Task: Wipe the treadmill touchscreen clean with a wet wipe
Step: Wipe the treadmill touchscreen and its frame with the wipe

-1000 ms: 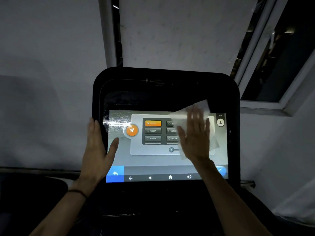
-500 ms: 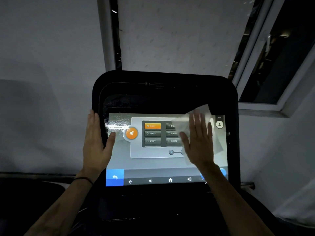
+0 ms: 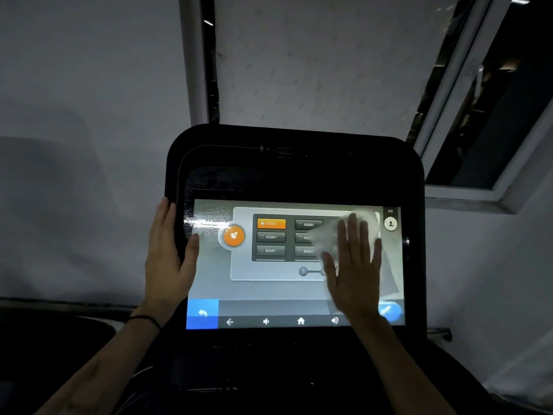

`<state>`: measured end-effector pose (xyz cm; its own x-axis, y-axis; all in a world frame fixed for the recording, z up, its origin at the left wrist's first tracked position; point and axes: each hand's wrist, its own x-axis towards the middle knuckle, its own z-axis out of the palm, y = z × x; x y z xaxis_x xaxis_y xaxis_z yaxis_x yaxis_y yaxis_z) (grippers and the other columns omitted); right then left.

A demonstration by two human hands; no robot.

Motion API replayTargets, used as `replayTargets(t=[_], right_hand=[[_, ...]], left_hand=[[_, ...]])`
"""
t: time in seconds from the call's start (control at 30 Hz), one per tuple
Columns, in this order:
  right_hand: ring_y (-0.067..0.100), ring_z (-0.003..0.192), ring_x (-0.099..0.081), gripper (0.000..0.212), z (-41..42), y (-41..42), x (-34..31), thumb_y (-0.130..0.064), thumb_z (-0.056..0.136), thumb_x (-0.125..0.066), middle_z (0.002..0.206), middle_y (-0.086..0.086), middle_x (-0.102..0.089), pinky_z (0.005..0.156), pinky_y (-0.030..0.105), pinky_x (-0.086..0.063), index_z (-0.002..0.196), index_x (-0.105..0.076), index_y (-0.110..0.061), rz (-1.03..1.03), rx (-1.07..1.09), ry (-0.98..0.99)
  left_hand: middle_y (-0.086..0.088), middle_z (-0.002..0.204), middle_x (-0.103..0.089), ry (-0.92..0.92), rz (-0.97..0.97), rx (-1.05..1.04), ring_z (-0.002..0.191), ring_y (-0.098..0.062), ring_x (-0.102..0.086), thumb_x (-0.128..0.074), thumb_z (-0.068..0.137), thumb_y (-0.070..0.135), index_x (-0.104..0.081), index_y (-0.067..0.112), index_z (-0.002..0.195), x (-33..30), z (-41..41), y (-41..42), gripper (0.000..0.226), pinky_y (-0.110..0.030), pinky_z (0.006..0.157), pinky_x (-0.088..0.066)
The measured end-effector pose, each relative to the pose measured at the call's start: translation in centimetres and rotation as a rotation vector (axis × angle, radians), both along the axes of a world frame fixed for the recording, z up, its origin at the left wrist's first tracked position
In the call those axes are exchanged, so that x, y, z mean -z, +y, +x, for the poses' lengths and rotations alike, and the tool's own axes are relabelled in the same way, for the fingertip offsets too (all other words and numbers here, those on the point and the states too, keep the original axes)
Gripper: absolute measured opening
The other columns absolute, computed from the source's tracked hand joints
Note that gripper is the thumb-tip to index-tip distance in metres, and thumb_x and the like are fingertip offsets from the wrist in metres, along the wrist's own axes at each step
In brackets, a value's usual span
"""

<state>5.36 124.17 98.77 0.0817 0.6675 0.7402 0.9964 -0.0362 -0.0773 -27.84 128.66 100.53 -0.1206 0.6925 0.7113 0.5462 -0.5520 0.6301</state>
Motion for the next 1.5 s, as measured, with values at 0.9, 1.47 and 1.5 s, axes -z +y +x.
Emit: replayTargets(t=[0.9,1.47,1.5], right_hand=[[0.034,0.159,-0.002,0.071,1.5,-3.1,3.6,-0.045,0.106,-0.027,0.172,0.015,-0.005,0.126,0.059,-0.012,0.162,-0.012,-0.004,0.028,0.147,0.287],[0.032,0.159,-0.005,0.071,0.2,-3.0,3.5,-0.046,0.107,-0.026,0.172,0.014,-0.006,0.126,0.057,-0.011,0.162,-0.014,-0.004,0.000,0.115,0.177],[0.032,0.159,-0.006,0.070,-0.1,-2.6,3.1,-0.046,0.107,-0.027,0.172,0.014,-0.008,0.127,0.056,-0.011,0.162,-0.015,-0.005,-0.004,0.079,0.139]], left_hand=[[-0.007,0.160,-0.041,-0.004,0.059,-0.102,0.148,-0.026,-0.043,-0.048,0.102,0.023,-0.045,0.008,0.153,0.5,0.0,-0.2,0.054,-0.040,0.117,-0.040],[0.002,0.159,-0.038,0.014,0.059,-0.097,0.148,-0.025,-0.042,-0.046,0.101,0.025,-0.041,0.018,0.155,0.1,0.1,-0.6,0.054,-0.009,0.115,-0.027],[-0.001,0.160,-0.038,0.012,0.052,-0.096,0.148,-0.024,-0.041,-0.046,0.101,0.025,-0.041,0.018,0.155,0.1,0.1,-0.6,0.054,-0.009,0.115,-0.027]])
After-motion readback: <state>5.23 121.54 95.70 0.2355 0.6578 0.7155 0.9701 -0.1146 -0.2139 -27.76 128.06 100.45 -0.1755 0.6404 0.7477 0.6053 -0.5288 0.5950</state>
